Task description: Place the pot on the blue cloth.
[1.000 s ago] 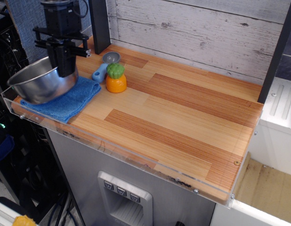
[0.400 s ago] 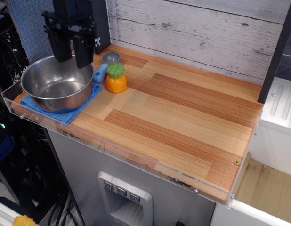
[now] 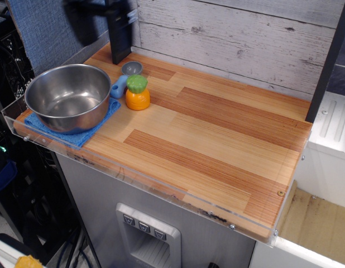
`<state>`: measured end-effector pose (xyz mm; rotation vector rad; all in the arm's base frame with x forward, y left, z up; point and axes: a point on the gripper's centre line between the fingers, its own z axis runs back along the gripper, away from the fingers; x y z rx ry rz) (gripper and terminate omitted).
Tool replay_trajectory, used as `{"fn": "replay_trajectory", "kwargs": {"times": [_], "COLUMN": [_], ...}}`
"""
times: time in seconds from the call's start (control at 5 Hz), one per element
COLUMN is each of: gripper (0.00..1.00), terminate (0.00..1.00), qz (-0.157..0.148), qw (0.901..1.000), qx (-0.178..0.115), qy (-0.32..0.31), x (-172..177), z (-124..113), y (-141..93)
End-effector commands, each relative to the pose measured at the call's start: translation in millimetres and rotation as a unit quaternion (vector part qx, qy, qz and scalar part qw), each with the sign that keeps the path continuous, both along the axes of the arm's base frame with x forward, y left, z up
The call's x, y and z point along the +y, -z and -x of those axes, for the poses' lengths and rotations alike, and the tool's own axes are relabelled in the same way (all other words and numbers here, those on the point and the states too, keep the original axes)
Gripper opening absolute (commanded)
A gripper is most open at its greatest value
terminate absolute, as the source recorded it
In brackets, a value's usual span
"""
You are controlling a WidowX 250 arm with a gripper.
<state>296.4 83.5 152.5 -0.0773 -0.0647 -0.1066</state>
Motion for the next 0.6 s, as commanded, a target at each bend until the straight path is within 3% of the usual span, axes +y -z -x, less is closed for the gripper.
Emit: {"fn": "replay_trajectory", "kwargs": {"times": [0.0,0.4], "gripper": [1.0,1.0], "terminate": [0.0,0.0], "qz": [-0.04,-0.08], "qw": [0.999,0.9956], "qx": [-0.011,0.03], "qy": [-0.015,-0.038], "x": [-44.5,-56.5], "z": [-8.1,-12.0], "y": [-14.8,-8.6]}}
